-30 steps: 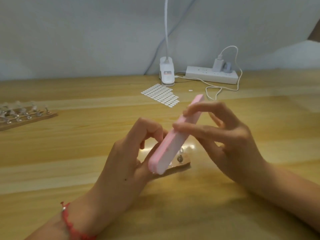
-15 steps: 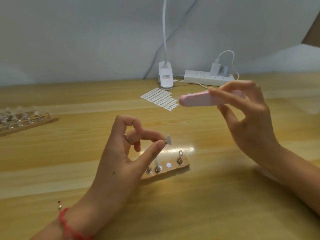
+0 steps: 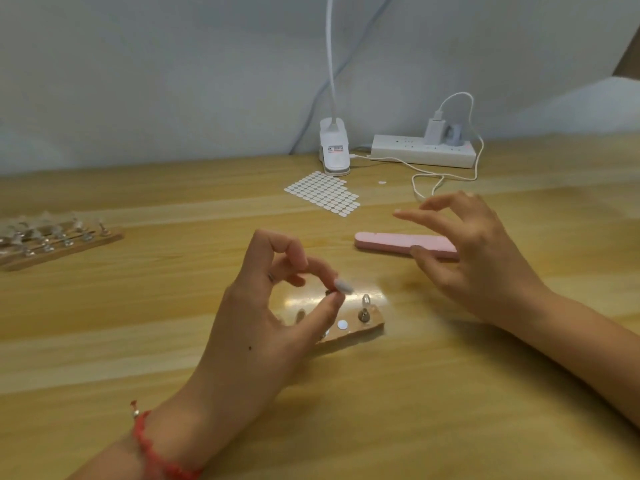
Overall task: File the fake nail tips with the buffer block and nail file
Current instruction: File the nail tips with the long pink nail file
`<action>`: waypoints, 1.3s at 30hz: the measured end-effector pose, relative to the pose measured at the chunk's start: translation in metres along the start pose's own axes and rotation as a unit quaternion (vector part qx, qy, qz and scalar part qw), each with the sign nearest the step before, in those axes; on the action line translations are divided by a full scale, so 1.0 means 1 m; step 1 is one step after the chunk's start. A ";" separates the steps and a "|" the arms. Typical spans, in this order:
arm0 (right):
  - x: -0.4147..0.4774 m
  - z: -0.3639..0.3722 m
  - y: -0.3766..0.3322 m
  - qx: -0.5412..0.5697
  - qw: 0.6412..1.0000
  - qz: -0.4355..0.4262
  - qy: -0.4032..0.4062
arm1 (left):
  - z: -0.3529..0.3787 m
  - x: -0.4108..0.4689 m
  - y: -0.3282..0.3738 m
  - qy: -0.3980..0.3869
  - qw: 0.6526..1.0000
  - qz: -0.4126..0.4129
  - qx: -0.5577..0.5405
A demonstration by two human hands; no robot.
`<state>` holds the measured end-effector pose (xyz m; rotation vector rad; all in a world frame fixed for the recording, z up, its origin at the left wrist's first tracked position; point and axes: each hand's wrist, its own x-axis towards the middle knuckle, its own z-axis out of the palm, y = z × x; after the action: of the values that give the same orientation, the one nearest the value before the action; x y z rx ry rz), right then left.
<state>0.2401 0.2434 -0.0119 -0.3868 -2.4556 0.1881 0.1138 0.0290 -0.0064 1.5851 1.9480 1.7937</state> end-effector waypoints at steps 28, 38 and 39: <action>-0.002 0.006 0.010 -0.056 0.985 0.090 -0.136 | 0.008 -0.006 -0.008 -0.073 0.976 -0.034 0.203; -0.004 0.011 0.010 -0.003 0.994 0.072 -0.085 | 0.008 0.008 0.007 -0.133 0.897 0.063 0.417; -0.004 0.011 0.009 0.001 0.994 0.067 -0.082 | 0.008 0.010 0.008 -0.140 0.896 0.054 0.417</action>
<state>0.2383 0.2496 -0.0254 -0.5560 -2.5908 0.2883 0.1190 0.0396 0.0026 2.0198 2.6669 0.6432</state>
